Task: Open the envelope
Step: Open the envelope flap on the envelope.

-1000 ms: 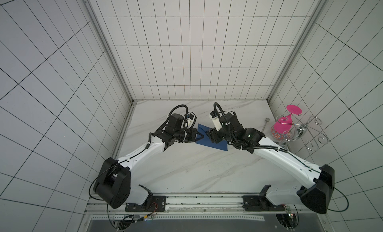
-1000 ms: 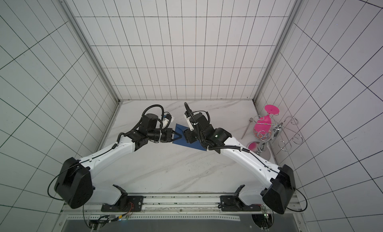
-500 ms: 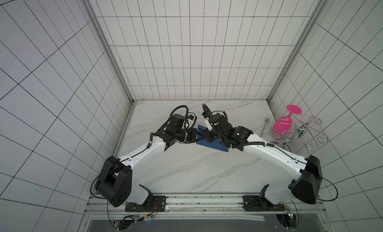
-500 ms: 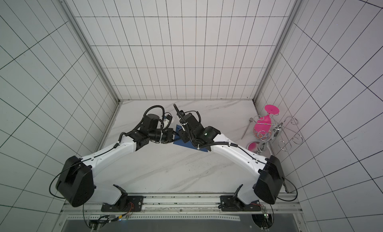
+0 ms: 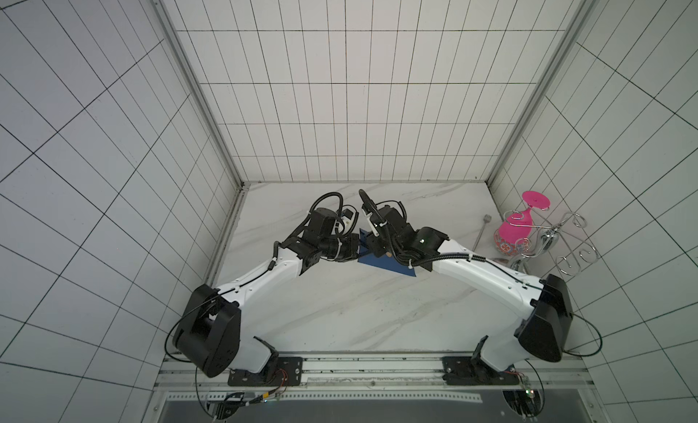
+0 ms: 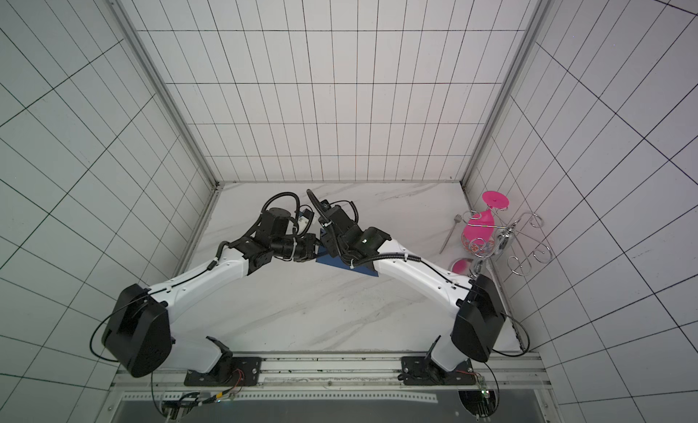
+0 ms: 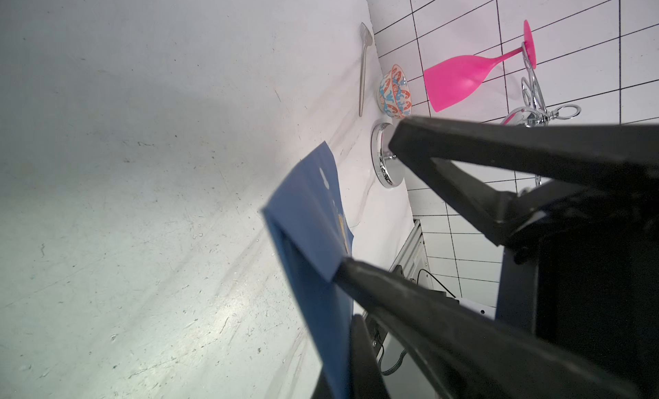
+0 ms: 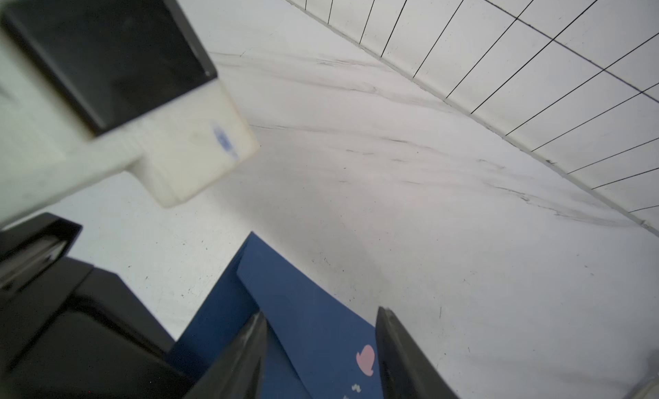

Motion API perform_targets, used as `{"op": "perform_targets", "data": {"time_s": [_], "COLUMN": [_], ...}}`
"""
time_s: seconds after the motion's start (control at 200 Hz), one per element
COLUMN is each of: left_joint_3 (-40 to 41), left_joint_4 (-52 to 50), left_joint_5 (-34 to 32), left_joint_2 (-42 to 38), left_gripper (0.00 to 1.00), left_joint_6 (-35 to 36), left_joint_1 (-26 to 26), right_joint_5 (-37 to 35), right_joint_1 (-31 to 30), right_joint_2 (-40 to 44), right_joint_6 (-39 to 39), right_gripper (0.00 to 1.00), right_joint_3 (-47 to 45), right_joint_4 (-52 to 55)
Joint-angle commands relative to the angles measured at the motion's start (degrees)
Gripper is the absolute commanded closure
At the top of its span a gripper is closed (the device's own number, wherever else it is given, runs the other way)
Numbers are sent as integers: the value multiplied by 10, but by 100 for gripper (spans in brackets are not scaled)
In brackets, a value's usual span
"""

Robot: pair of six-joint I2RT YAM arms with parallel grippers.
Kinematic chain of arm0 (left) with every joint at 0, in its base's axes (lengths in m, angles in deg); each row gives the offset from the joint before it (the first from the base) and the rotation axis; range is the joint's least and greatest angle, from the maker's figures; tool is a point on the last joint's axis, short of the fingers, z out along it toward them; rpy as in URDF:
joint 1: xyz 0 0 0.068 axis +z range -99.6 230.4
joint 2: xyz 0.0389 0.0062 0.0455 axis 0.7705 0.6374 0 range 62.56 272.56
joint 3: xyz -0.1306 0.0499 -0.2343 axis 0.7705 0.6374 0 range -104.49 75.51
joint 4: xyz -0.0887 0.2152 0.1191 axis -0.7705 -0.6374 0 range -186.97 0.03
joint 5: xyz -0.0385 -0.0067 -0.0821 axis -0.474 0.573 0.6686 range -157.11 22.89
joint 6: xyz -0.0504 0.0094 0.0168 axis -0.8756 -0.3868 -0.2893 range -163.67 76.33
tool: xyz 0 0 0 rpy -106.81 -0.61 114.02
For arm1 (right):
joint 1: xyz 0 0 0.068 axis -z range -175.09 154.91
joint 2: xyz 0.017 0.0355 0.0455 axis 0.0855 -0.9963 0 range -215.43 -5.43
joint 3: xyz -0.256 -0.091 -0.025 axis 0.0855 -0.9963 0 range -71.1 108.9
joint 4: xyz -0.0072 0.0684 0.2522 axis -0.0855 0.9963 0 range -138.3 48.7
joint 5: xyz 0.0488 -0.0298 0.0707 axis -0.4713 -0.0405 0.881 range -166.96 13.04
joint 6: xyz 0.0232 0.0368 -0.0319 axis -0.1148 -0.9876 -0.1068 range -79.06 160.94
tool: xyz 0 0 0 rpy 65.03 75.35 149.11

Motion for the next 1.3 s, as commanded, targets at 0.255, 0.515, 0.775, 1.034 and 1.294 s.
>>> {"op": "perform_targets", "data": {"time_s": [0.255,0.515,0.775,1.034,1.294], "left_joint_3": [-18,-19,-20,-17,-13], "left_joint_4": [19,20,21,28,30], "left_joint_5": [6,4,3,3,4], "left_joint_2": [-11,-15,-14,-13,-20], "left_gripper": [100,100,100,100,100], "left_joint_6": [3,6,7,7,12], "left_joint_1": [-4,-4,-4,-5,-7], "right_joint_5": [-96,-109,-135,-106,-89], "right_joint_1": [-21,-25,-34,-36,-36], "right_joint_2": [-17,-15,-10,-12,-35], "right_joint_6": [13,-4,-18,-32,-32], "right_gripper": [50,52,53,59,71], "right_joint_3": [20,-15,-46,-55,-27], "right_joint_4": [27,17,5,-10,-9]}}
